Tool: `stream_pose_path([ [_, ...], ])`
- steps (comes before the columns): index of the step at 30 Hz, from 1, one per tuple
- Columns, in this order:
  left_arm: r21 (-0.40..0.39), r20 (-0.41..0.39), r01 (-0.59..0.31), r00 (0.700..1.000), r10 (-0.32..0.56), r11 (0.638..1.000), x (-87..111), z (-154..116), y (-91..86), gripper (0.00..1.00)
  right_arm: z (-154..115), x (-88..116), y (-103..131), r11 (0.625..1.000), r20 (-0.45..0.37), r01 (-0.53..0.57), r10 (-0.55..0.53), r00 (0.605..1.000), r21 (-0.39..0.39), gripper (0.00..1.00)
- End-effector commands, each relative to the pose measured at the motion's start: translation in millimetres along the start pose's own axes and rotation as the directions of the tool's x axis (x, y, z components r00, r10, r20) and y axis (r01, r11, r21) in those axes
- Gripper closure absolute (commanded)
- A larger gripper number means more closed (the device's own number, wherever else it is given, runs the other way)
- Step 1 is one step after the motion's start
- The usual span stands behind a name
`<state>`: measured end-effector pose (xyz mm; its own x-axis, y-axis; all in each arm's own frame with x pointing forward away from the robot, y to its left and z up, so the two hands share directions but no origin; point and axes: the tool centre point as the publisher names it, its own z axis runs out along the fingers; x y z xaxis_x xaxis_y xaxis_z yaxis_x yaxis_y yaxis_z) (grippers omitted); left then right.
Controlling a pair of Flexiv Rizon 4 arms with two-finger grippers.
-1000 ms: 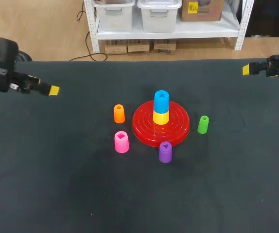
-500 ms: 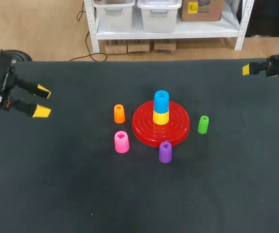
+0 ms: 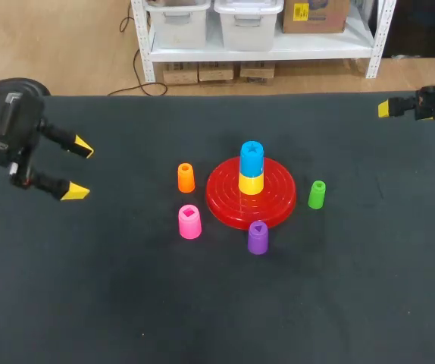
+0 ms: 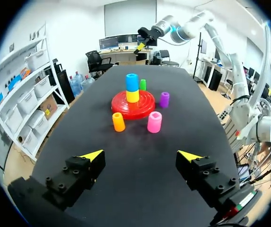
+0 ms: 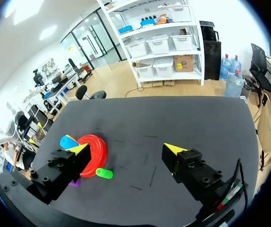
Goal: Pick up and stack the cylinders on the red base in this order: pink,purple,orange,green
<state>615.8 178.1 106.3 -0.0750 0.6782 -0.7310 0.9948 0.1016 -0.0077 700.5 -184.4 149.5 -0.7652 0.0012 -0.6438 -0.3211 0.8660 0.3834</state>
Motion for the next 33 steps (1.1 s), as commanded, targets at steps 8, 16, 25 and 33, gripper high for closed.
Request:
stream_pose_path([
  [8,0.020,0.010,-0.079,0.997,0.079,0.997,2.5,-0.2,-14.8,0.00,-0.6,0.1,0.3,1.000,-0.001,0.000,0.000,1.000,0.001,0.00],
  [16,-0.041,-0.001,0.007,1.000,-0.007,0.999,4.5,4.1,-3.7,0.00,-0.6,0.1,0.3,1.000,-0.001,0.000,0.000,1.000,0.001,0.00],
  [25,-0.037,0.001,-0.019,1.000,0.019,0.999,1.7,4.2,-4.8,0.00,-0.6,0.1,0.3,1.000,-0.001,0.000,0.000,1.000,0.001,0.00],
  [33,-0.037,0.001,-0.019,1.000,0.019,0.999,1.7,4.2,-4.8,0.00,-8.5,-27.9,29.5,0.989,-0.016,0.145,-0.145,0.989,0.029,0.00],
])
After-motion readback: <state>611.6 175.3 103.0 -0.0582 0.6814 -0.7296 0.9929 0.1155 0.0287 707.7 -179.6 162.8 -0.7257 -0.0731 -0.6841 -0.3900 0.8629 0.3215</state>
